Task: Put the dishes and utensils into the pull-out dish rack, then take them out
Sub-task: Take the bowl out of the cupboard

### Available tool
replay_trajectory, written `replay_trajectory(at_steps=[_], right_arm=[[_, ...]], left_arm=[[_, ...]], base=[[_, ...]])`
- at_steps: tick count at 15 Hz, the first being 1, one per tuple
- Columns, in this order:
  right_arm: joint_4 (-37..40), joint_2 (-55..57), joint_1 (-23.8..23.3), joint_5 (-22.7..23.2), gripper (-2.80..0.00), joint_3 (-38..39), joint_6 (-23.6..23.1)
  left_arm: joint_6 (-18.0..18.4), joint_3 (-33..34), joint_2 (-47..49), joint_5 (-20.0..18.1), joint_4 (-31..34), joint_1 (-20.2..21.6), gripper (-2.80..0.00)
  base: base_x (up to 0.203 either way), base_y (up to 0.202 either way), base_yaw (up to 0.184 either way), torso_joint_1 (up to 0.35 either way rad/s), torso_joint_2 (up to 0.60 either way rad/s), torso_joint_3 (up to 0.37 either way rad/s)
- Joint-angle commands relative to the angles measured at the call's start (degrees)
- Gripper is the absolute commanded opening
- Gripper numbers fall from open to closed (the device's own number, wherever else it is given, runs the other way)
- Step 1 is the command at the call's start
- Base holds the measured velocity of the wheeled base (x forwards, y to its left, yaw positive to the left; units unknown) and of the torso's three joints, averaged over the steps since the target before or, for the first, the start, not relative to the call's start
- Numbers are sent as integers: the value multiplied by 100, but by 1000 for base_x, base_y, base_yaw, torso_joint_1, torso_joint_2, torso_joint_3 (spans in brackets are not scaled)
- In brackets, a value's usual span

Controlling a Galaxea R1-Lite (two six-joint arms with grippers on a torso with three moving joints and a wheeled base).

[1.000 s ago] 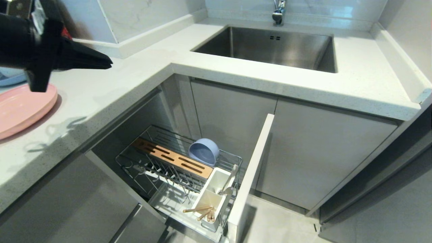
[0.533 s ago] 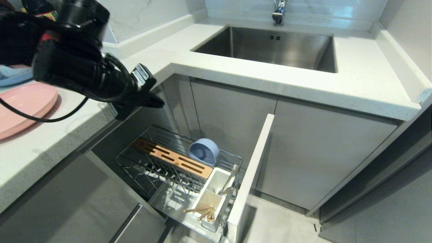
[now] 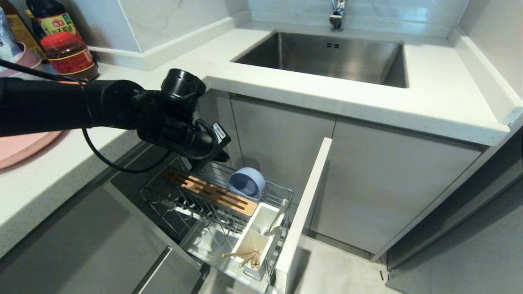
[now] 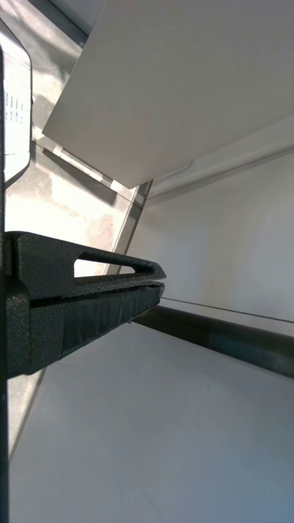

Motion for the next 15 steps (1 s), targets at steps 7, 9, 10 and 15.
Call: replay_trajectory(at_steps=[7, 9, 10, 15], right_arm=[[-1, 2, 2, 0, -280, 0, -2], [-1, 2, 2, 0, -280, 0, -2], [-1, 2, 2, 0, -280, 0, -2], [-1, 2, 2, 0, -280, 0, -2]], left_arm=[[-122, 291, 654, -16, -350, -249, 0], [-128, 314, 775, -16, -489, -272, 0], [-128, 320, 854, -19, -653, -272, 0], [-111, 165, 1184, -20, -1320, -306, 0]], base=[[0, 0, 0, 0, 0, 0], [0, 0, 0, 0, 0, 0], [0, 0, 0, 0, 0, 0], [0, 0, 0, 0, 0, 0]])
